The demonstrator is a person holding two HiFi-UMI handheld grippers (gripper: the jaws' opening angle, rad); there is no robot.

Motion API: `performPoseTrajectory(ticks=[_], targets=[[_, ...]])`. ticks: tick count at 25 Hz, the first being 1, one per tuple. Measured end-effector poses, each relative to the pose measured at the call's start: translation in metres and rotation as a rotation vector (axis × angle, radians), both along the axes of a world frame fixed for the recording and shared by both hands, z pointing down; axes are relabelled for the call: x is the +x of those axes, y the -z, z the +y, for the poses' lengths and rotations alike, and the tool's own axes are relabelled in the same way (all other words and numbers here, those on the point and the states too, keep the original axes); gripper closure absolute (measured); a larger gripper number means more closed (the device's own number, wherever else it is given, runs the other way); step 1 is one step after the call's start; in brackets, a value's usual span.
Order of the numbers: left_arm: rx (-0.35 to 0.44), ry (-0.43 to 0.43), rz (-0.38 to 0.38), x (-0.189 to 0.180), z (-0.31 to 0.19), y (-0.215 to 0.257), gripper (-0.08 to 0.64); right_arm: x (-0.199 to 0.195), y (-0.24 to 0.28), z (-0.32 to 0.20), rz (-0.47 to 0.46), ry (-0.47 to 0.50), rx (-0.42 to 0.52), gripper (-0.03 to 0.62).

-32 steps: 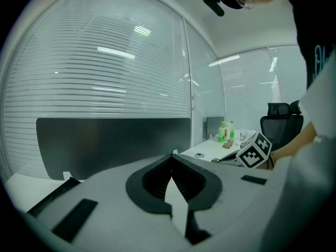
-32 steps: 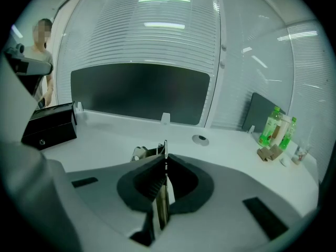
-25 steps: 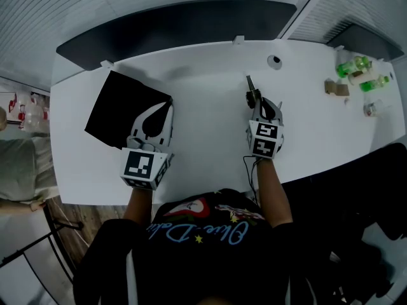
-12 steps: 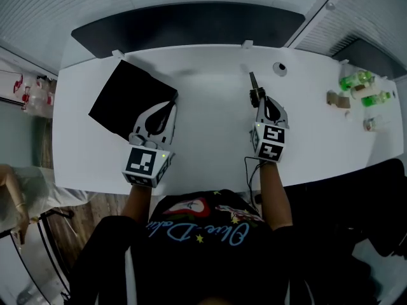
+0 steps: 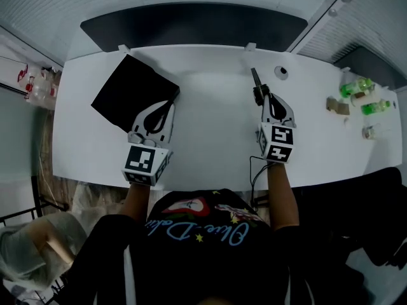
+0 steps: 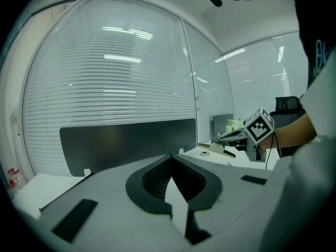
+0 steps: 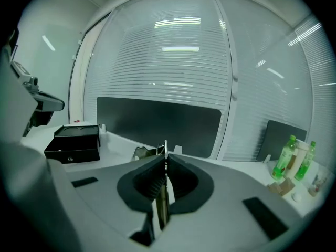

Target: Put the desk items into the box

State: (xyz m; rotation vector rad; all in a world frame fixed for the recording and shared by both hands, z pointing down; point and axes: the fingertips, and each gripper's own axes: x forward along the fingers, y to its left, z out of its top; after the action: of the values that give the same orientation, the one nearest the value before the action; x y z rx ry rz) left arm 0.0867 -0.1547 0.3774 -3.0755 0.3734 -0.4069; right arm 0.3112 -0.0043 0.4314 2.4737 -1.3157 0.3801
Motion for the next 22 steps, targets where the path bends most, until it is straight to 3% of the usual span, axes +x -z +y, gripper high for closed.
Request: performPoseTrajectory(ticks=[22], targets=[[0.022, 0.054, 0.032, 0.001, 0.01, 0.014, 0.552, -0.009, 0.057, -0.004, 0.024, 0.107, 0.125, 0.578]])
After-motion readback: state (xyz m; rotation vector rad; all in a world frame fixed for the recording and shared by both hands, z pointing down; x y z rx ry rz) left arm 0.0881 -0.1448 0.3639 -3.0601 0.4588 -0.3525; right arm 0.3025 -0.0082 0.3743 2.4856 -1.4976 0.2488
